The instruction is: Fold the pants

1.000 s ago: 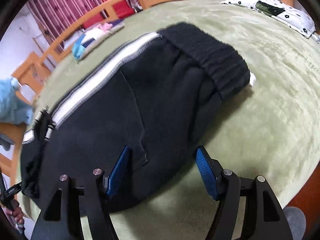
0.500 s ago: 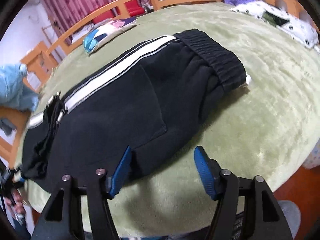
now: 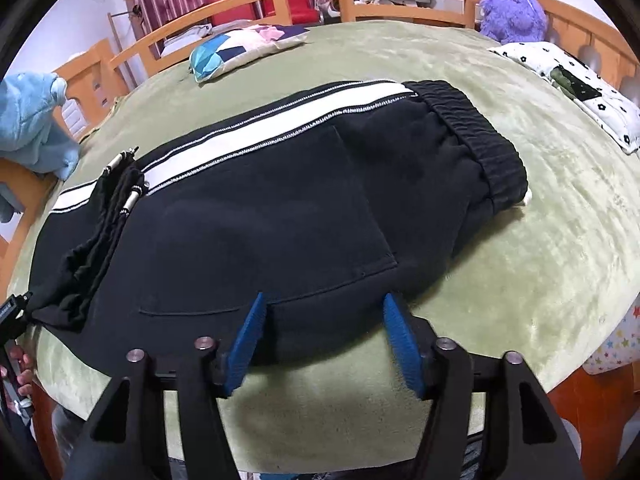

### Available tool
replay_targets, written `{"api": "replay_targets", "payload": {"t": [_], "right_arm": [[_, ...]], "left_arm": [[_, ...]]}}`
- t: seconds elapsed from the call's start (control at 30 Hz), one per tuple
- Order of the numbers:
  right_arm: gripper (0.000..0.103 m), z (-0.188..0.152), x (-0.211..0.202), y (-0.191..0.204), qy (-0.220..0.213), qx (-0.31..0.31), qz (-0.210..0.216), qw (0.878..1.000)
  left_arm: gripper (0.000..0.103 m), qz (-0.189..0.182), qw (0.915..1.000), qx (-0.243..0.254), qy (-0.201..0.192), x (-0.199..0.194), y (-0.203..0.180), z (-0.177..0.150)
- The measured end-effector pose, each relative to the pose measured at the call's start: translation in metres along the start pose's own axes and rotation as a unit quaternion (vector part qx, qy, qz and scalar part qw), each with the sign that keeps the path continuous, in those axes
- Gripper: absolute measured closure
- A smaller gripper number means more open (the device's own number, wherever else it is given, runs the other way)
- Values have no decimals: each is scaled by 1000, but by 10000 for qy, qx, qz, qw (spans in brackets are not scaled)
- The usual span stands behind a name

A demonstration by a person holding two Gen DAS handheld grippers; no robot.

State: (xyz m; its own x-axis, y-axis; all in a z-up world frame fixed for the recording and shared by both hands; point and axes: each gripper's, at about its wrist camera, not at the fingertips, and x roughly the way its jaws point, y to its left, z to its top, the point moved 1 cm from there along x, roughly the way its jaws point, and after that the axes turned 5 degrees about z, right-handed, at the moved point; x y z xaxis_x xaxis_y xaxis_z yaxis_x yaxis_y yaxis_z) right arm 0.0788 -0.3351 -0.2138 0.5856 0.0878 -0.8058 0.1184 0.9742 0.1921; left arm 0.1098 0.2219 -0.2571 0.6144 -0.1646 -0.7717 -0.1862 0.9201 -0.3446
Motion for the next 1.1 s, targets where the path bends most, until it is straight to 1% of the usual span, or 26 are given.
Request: {"api": "replay_targets", "payload": {"t": [0.07, 0.1, 0.17, 0.2, 0.23, 0.37, 0.5, 0.57, 0.6, 0.67, 0.8, 0.83, 0.87, 0.9, 0.93, 0.97, 1.03, 1.1], "right_arm": [[36, 0, 0, 4, 3, -72, -104, 9999], [32, 0, 0, 6, 37, -126, -277, 9995], [31, 1, 1, 7, 47, -181, -546, 9983], [31, 0, 0, 8, -13, -207, -687, 9974], [31, 0, -2, 8, -71, -206, -665, 9975], [31, 0, -4, 8, -130, -131, -257, 9995], [31, -1, 0, 10, -130, -192, -304, 9993], [31, 0, 4, 9, -67, -213, -230, 9995], [31, 0, 6, 10, -44, -166, -221, 9996], [31, 0, 9, 5, -22, 63, -63, 10000], [31, 0, 13, -1, -65, 435, 147, 9989], [31, 0, 15, -1, -24, 444, 178, 9989], [31, 0, 16, 0, 1, 439, 184, 9989], [32, 1, 18, 1, 16, 399, 170, 9991], [33, 2, 18, 2, 3, 361, 164, 9992], [33, 2, 18, 4, -4, 343, 172, 9993], [34, 4, 17, 3, 19, 392, 251, 9989], [34, 6, 13, 0, 10, 464, 382, 9982]], "left_arm": [[33, 5, 10000, -27, 3, 0, 0, 1], [33, 8, 10000, -36, -1, 0, -1, 0], [33, 12, 10000, -11, -11, 0, -1, -1], [33, 6, 10000, -17, -7, 0, 0, 0], [33, -3, 10000, -31, -3, 0, 0, 0], [33, -65, 9999, -117, 47, 1, 1, 1], [34, -210, 9996, -115, 120, -1, 4, 1], [34, -319, 9994, -47, 143, -1, 4, 0], [32, -376, 9992, -50, 159, -1, 4, 1], [25, -600, 9978, -200, 187, 0, 6, 3], [25, -707, 9964, -413, 211, 4, 6, 7], [29, -681, 9965, -437, 207, 5, 5, 9], [49, -563, 9972, -439, 215, 6, 4, 10], [57, -456, 9976, -459, 240, 5, 3, 11], [69, -581, 9961, -579, 322, 4, 3, 11], [77, -694, 9946, -667, 376, 3, 4, 12], [81, -759, 9936, -739, 402, -9, 1, 18], [82, -663, 9954, -632, 267, -24, -10, 27]]}}
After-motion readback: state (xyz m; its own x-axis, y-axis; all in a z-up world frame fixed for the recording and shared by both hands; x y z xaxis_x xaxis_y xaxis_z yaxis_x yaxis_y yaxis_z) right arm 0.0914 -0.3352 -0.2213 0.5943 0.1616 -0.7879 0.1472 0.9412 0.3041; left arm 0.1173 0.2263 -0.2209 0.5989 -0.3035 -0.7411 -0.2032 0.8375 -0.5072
